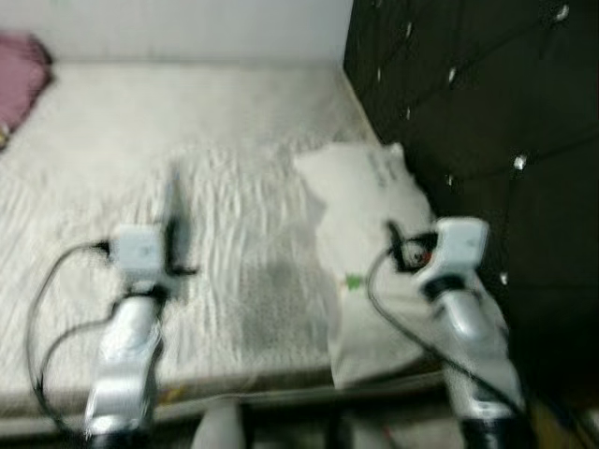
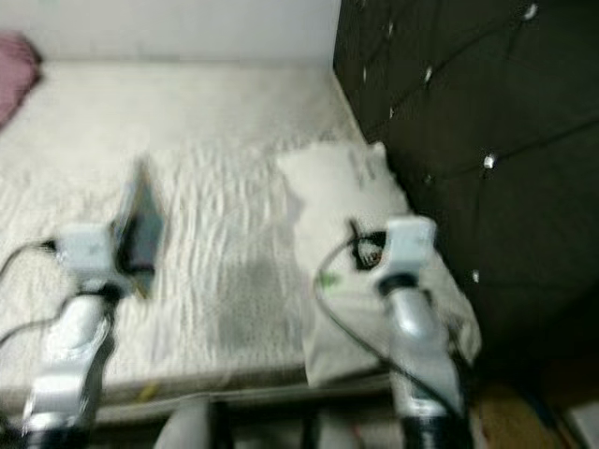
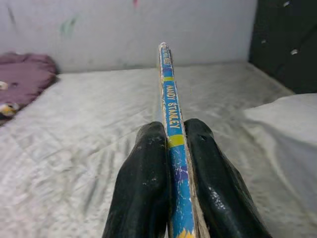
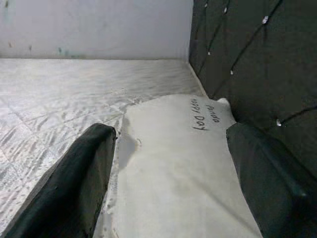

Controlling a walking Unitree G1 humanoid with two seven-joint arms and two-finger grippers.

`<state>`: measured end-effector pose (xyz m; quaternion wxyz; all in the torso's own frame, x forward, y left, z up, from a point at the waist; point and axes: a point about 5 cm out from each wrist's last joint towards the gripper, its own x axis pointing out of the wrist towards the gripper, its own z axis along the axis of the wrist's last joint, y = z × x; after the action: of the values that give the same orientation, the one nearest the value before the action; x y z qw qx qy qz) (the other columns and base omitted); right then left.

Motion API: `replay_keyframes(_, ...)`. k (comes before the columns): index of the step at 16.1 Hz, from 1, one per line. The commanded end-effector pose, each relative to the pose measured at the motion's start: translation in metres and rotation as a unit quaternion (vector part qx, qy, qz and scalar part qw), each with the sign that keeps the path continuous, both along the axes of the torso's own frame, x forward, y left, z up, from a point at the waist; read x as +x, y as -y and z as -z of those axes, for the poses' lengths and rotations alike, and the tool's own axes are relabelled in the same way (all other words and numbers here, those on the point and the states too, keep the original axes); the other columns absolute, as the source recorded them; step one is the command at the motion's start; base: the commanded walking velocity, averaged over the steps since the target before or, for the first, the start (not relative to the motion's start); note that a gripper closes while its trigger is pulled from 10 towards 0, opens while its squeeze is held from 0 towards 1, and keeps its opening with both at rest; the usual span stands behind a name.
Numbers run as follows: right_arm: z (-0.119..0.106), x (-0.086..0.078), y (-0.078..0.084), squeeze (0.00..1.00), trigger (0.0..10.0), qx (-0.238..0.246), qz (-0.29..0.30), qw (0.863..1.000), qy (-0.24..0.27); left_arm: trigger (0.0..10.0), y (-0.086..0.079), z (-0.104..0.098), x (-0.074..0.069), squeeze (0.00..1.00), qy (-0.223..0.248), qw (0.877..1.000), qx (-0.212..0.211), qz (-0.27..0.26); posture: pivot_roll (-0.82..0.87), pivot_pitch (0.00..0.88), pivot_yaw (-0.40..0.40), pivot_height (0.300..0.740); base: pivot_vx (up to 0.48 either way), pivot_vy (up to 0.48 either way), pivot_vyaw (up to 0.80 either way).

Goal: Clean up the room

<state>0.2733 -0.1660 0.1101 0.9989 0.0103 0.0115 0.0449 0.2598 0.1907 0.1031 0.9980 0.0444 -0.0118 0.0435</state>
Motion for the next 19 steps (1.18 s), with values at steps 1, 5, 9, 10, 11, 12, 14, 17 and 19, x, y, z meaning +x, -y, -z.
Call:
replay_keyframes(1, 0.001, -0.002, 0.01, 0.0, 10.0, -0.006, 0.014, 1.0, -0.004, 10.0, 0.009, -0.01, 0.004, 0.0, 0.024, 1.0, 0.0, 0.016, -0.03, 0.0, -0.027, 0.687, 0.0, 0.0, 0.0)
replay_keyframes(5, 0.002, -0.003, 0.01, 0.0, 10.0, -0.006, 0.014, 1.0, -0.006, 10.0, 0.006, -0.008, 0.005, 0.0, 0.018, 1.0, -0.013, 0.004, -0.03, 0.0, -0.028, 0.632, 0.0, 0.0, 0.0)
replay_keyframes(9, 0.002, -0.002, 0.01, 0.0, 10.0, -0.006, 0.013, 1.0, -0.006, 10.0, 0.003, -0.009, 0.007, 0.0, 0.02, 1.0, -0.014, -0.011, -0.04, 0.0, -0.027, 0.587, 0.0, 0.0, 0.0)
replay_keyframes(10, 0.002, -0.002, 0.01, 0.0, 10.0, -0.005, 0.013, 1.0, -0.006, 10.0, 0.002, -0.008, 0.007, 0.0, 0.018, 1.0, -0.012, -0.022, -0.03, 0.0, -0.027, 0.572, 0.0, 0.0, 0.0)
replay_keyframes(11, 0.003, -0.002, 0.01, 0.0, 10.0, -0.006, 0.014, 1.0, -0.007, 10.0, -0.001, -0.007, 0.008, 0.0, 0.015, 0.999, -0.031, -0.035, -0.04, 0.0, -0.026, 0.567, 0.0, 0.0, 0.0)
replay_keyframes(12, 0.003, -0.002, 0.01, 0.0, 10.0, -0.005, 0.014, 1.0, -0.006, 10.0, -0.002, -0.007, 0.009, 0.0, 0.013, 0.998, -0.038, -0.039, -0.04, 0.0, -0.027, 0.567, 0.0, 0.0, 0.0)
replay_keyframes(14, 0.003, -0.003, 0.012, 0.0, 10.0, -0.008, 0.015, 1.0, -0.007, 10.0, -0.006, -0.008, 0.013, 0.0, 0.014, 0.998, -0.046, -0.051, -0.03, 0.0, -0.028, 0.567, 0.0, 0.0, 0.0)
replay_keyframes(17, 0.003, -0.002, 0.013, 0.0, 10.0, -0.012, 0.018, 1.0, -0.007, 10.0, -0.007, -0.012, 0.017, 0.0, 0.018, 0.998, -0.045, -0.045, -0.03, 0.0, -0.028, 0.567, 0.0, 0.0, 0.0)
replay_keyframes(19, 0.003, -0.002, 0.013, 0.0, 10.0, -0.013, 0.019, 1.0, -0.006, 10.0, -0.006, -0.012, 0.017, 0.0, 0.021, 0.998, -0.044, -0.037, -0.04, 0.0, -0.027, 0.567, 0.0, 0.0, 0.0)
